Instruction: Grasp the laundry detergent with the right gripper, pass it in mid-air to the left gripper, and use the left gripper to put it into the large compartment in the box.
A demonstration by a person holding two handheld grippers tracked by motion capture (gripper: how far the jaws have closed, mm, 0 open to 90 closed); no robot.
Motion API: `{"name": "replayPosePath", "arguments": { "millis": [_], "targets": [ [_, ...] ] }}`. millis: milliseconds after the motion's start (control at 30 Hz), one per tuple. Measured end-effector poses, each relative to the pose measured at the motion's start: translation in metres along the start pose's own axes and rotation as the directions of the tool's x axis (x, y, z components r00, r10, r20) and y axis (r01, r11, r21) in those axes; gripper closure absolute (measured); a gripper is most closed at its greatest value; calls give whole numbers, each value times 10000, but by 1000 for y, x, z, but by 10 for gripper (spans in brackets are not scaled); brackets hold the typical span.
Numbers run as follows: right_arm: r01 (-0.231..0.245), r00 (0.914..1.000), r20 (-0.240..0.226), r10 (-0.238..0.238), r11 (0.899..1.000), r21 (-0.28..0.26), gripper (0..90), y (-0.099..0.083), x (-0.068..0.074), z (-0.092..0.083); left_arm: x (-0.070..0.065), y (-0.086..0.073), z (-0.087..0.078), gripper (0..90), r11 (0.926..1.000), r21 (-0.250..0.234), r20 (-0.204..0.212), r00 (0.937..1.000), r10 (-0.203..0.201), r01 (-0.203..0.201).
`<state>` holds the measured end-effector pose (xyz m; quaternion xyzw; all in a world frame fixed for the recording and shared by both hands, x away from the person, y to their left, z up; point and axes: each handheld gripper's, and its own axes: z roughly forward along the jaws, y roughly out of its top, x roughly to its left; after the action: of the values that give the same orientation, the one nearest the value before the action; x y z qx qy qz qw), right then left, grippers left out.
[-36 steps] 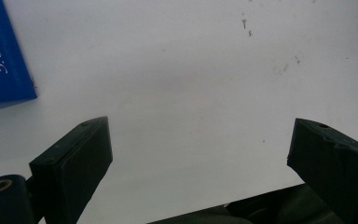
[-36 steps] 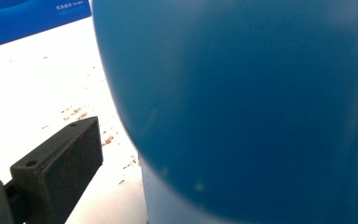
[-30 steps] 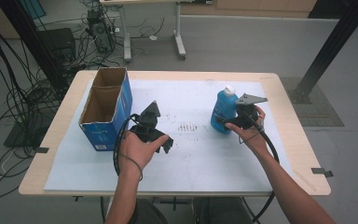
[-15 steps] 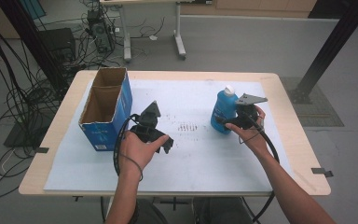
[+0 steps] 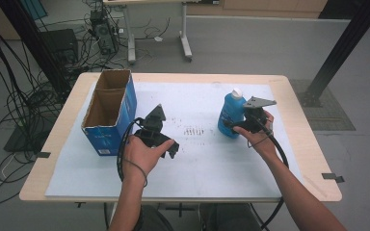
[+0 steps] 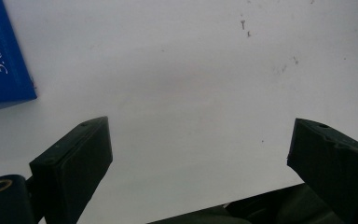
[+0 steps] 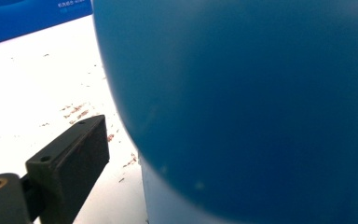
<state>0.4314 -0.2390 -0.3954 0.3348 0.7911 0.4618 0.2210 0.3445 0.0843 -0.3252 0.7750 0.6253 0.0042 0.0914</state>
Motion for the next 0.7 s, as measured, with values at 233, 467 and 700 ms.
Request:
{"name": "replayPosePath", "arguments": {
  "millis": [233,467,700],
  "targets": [
    [50,10000,-32,-50,10000,44,120,-2,-1,1,1,-1,-1,68,10000,-43,-3,10000,-49,49],
    [78,9999,-70,-77,9999,97,161,-5,-1,4,2,-1,-1,68,10000,-24,-6,10000,-58,58],
    [175,9998,-49,-175,9998,81,229,-7,-1,6,2,-1,-2,68,10000,-39,-7,10000,-39,39]
  ]
}}
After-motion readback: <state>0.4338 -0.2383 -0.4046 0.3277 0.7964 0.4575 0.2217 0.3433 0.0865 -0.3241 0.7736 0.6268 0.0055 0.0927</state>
